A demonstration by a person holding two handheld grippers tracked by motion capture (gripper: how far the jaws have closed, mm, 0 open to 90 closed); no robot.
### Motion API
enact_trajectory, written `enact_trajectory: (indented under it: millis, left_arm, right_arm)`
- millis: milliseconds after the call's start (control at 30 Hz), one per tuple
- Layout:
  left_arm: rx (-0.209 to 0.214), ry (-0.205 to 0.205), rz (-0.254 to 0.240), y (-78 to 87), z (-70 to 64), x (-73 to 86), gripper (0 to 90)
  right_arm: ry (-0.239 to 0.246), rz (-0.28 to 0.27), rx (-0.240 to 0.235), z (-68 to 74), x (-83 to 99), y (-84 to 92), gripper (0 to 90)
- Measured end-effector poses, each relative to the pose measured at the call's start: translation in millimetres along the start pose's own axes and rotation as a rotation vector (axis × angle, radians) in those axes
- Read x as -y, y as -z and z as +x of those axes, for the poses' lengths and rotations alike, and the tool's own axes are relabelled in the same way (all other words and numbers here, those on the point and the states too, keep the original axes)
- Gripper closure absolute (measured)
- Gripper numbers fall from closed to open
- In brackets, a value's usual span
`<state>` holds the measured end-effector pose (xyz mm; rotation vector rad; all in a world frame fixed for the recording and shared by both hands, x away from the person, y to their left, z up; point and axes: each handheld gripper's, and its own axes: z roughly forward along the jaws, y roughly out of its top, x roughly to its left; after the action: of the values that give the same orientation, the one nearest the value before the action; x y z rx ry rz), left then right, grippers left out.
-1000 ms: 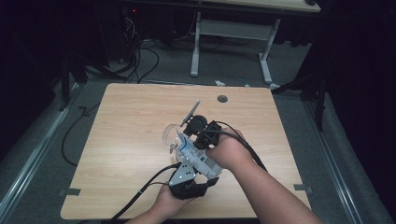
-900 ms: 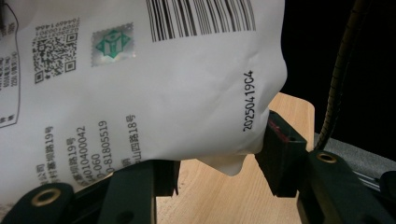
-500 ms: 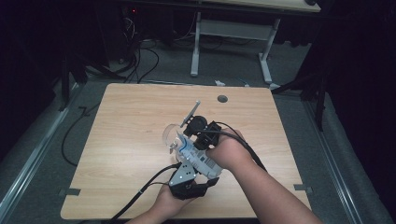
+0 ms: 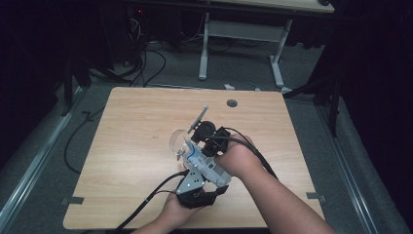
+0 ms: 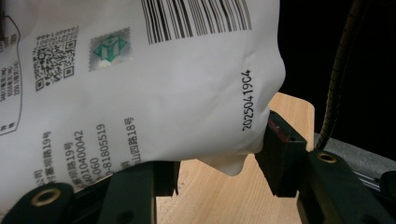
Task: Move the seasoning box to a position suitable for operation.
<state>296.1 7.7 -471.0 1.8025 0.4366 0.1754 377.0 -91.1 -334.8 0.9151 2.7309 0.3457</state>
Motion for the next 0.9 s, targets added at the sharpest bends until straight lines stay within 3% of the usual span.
enact_trajectory:
  millis: [533,900]
  left_arm:
    - [-0.009,-0.012,0.003,0.6,-0.3,2.0,54.6]
    - [-0.019,-0.032,0.033,1.5,-2.4,11.4,56.2]
  right_arm:
    - [0.0,-0.011,-0.001,-0.5,1.6,2.1,89.9]
    - [-0.022,-0.02,-0.009,-2.0,14.1,6.1,89.9]
